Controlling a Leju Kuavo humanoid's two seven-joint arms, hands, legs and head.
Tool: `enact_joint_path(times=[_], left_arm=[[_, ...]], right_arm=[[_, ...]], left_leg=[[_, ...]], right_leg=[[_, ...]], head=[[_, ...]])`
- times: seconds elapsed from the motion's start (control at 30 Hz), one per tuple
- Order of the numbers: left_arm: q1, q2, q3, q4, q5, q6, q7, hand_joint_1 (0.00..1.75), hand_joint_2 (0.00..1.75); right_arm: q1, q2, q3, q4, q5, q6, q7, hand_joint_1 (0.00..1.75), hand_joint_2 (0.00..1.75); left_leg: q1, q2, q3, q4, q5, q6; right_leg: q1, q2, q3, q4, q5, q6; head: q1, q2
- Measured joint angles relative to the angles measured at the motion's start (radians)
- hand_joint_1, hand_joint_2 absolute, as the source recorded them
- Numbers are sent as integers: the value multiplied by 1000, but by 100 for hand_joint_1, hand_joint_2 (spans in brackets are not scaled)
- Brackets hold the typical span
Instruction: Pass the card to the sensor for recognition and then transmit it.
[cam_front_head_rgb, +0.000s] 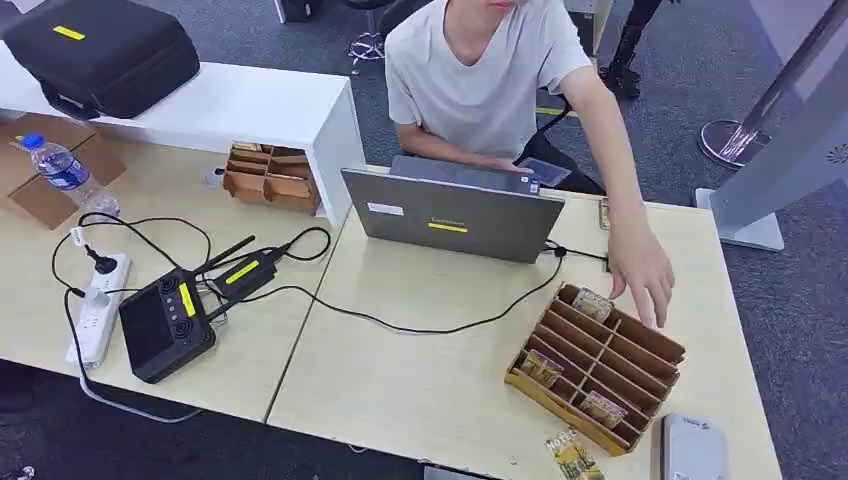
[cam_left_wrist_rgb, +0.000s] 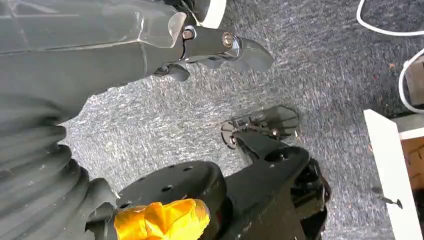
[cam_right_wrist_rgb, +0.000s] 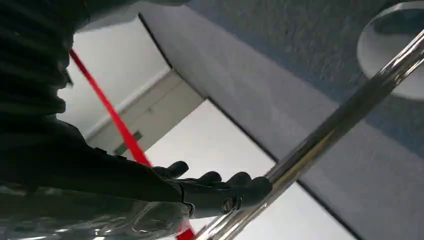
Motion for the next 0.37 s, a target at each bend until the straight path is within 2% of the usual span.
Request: enact_joint_path(times=[0.07,0.1,0.2,0.23,0.27,0.3,0.37], left_arm=[[0,0,2,0,1,10,0,0,175],[-1,0,4,0,1,13,0,0,0],[-1,1,5,0,-7,36,0,0,0],[-1,2,5,0,-9,43,1,0,175],[-3,2,5,0,-11,48,9,0,175],[-3,2,5,0,-11,48,20,0,0],[-4,2,5,0,-12,44,39,0,0]], right_arm=[[-20,50,-21,51,0,-8,-14,0,175],[-28,72,-28,70,0,-11,-19,0,175],[-51,139,-51,128,1,-11,-32,0,175],[-57,153,-54,140,1,-6,-35,0,175],[-62,174,-54,156,1,1,-38,0,175],[-67,197,-55,169,1,7,-40,0,175],[-74,229,-55,192,1,21,-45,0,175]], left_leg=[[0,0,0,0,0,0],[0,0,0,0,0,0],[1,0,0,0,0,-1],[1,0,0,-1,0,-1],[1,0,0,-1,0,-1],[1,0,0,-1,0,-1],[1,0,0,-1,0,-1]], right_leg=[[0,0,0,0,0,-1],[0,0,0,1,0,-1],[0,0,0,1,-1,-2],[0,0,0,1,-1,-2],[0,0,0,2,-1,-2],[0,0,0,2,-1,-2],[0,0,0,2,-1,-2]], head=[[0,0],[1,0],[2,0],[0,0],[2,0],[0,0],[0,0]])
